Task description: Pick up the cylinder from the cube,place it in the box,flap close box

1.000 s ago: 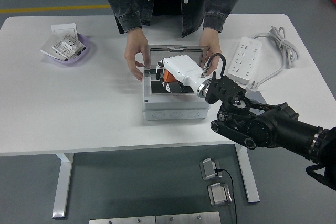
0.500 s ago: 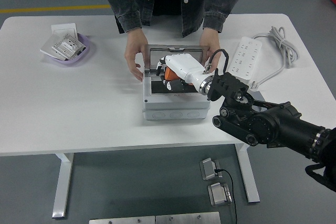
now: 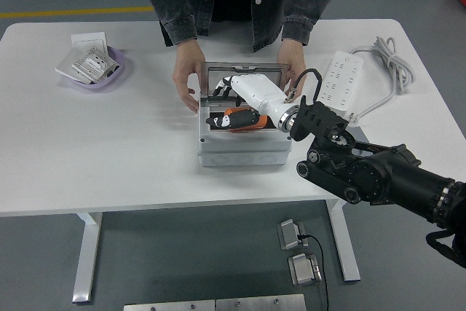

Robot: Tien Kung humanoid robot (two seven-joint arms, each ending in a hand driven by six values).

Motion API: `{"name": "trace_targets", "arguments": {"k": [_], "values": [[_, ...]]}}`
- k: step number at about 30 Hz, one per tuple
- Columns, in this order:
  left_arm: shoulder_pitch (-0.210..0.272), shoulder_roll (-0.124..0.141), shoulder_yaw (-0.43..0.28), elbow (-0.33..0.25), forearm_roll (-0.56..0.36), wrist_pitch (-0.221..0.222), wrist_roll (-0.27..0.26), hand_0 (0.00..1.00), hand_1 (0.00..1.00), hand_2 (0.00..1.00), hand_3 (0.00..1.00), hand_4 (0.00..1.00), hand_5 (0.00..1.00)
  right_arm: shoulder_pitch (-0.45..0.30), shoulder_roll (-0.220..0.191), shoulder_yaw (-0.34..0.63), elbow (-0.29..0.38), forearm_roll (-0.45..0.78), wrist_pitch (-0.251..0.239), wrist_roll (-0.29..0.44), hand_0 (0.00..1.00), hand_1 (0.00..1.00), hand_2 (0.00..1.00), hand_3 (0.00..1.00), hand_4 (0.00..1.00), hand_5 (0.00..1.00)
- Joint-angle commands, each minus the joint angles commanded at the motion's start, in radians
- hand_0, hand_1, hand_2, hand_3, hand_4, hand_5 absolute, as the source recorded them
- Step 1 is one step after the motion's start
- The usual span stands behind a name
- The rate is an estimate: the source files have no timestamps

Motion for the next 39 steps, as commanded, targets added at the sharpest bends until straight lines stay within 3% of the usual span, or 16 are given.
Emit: {"name": "trace_targets", "arguments": {"k": [6,14,18,27,34,39], "values": [[0.003,-0.003,-0.002,-0.001,0.001,0.0,0.0,0.627,0.649,0.612,0.627,0.653,0.185,-0.024,-0.034,0.041,0.075,-0.003,0.008,-0.011,0.485,0.435,0.601,0.658,0.948,0.61],[0.008,-0.006,0.009,0.0,-0.012,0.0,0.0,0.627,0.649,0.612,0.627,0.653,0.185,-0.052,-0.115,0.121,0.235,0.015,0.069,-0.068,0.483,0.431,0.599,0.654,0.949,0.602],[0.009,-0.005,0.017,0.001,-0.02,0.0,-0.001,0.627,0.648,0.612,0.627,0.653,0.184,-0.037,-0.139,0.154,0.277,0.03,0.085,-0.077,0.482,0.43,0.599,0.652,0.946,0.598],[0.007,-0.004,0.036,0.001,-0.036,0.0,-0.001,0.627,0.649,0.612,0.627,0.653,0.184,0.067,-0.124,0.181,0.179,0.07,0.093,-0.071,0.469,0.428,0.601,0.652,0.936,0.592],[0.001,-0.002,0.058,0.002,-0.049,0.0,-0.001,0.627,0.648,0.612,0.627,0.653,0.184,0.161,-0.073,0.118,0.028,0.166,0.096,-0.036,0.474,0.43,0.605,0.654,0.93,0.588],[-0.008,-0.001,0.051,-0.001,-0.036,0.0,-0.001,0.627,0.648,0.612,0.627,0.653,0.184,0.18,-0.038,0.043,-0.088,0.257,0.087,0.003,0.483,0.431,0.606,0.655,0.919,0.581]]}}
